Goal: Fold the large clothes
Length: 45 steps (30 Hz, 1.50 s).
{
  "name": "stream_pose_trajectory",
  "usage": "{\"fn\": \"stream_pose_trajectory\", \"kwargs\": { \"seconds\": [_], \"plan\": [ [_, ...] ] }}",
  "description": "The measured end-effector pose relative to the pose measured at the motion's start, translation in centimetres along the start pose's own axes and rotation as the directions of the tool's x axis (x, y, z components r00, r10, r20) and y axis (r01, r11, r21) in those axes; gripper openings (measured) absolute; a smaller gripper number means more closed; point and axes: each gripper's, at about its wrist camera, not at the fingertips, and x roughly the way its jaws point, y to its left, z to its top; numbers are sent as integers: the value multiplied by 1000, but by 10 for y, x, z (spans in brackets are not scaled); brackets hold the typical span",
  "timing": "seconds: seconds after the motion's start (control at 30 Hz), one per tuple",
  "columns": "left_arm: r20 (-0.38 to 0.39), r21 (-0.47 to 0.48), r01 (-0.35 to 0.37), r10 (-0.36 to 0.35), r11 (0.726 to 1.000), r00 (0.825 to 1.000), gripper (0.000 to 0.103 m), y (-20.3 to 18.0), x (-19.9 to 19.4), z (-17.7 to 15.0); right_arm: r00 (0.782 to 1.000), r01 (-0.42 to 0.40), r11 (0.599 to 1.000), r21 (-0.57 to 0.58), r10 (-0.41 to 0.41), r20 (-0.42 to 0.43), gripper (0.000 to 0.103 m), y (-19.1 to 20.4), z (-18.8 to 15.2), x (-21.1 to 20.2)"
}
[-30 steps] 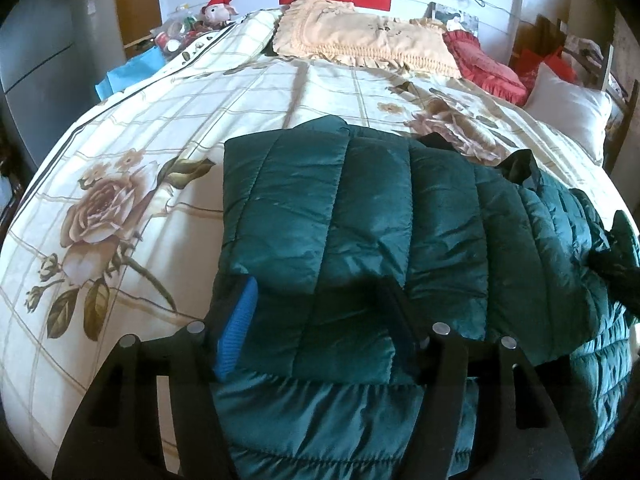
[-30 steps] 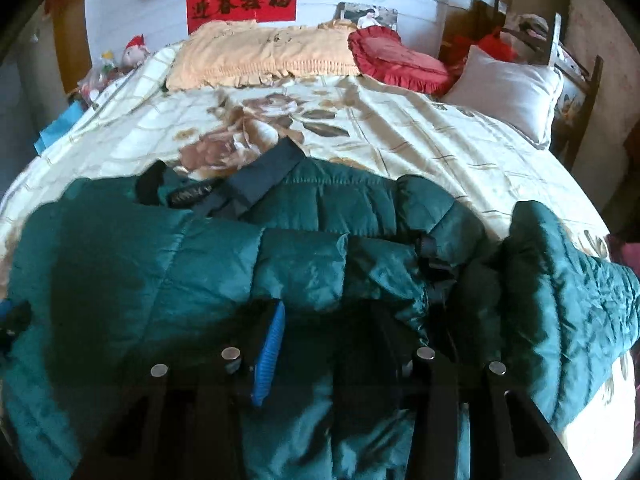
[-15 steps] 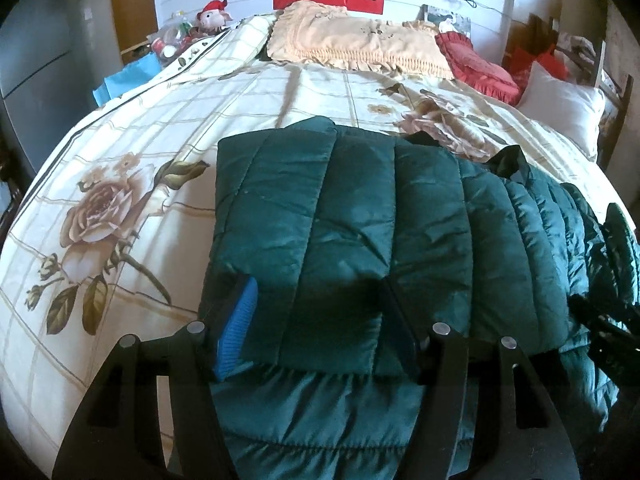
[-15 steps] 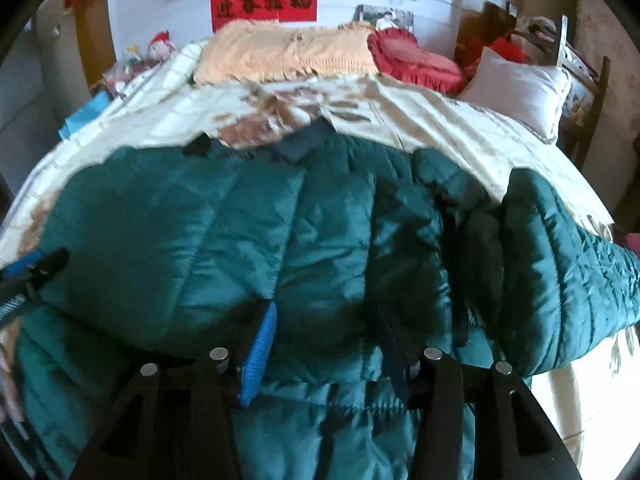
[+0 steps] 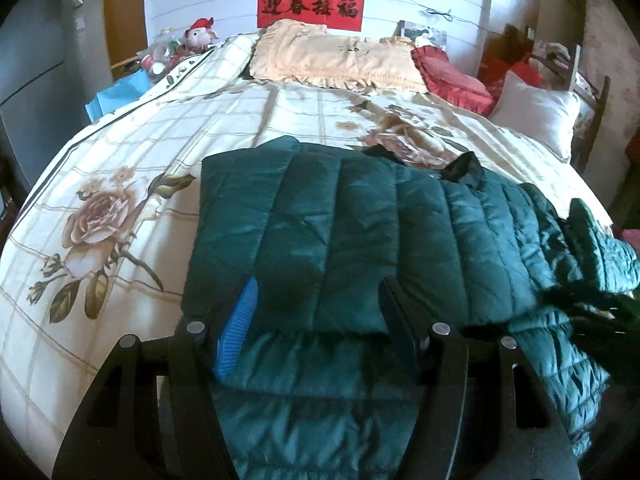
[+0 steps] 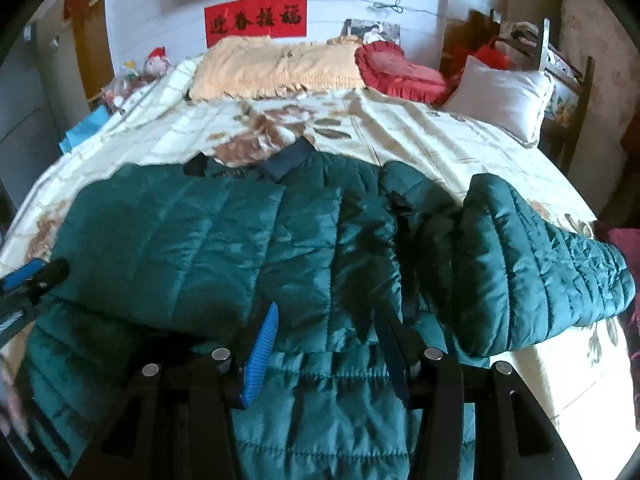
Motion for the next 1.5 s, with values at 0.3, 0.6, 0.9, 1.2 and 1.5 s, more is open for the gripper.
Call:
{"fn": "stream_pose_trajectory", "kwargs": {
  "seconds": [0.3, 0.6, 0.9, 1.2, 1.5],
  "plan": [
    [32, 34, 21, -22, 999, 999, 63, -18, -26, -12, 999, -41, 999, 13, 41, -23, 48, -6, -15, -15],
    [77, 30, 79, -81, 996, 994, 63, -39, -57, -21, 995, -55, 998, 30, 52, 80, 66, -16, -41, -69],
    [97, 77, 111, -118, 991, 988, 63, -71, -81, -32, 990, -60, 997, 55, 53, 131, 69, -36, -51, -98],
    [101, 100, 166, -176, 981, 979, 63, -105, -90, -31, 986, -13, 997, 82, -1, 168, 70, -67, -58, -111],
    [63, 100, 181, -188, 978, 980, 63, -125, -75, -34, 985, 21, 991, 135, -43, 167, 71, -104, -60, -110]
  ]
}}
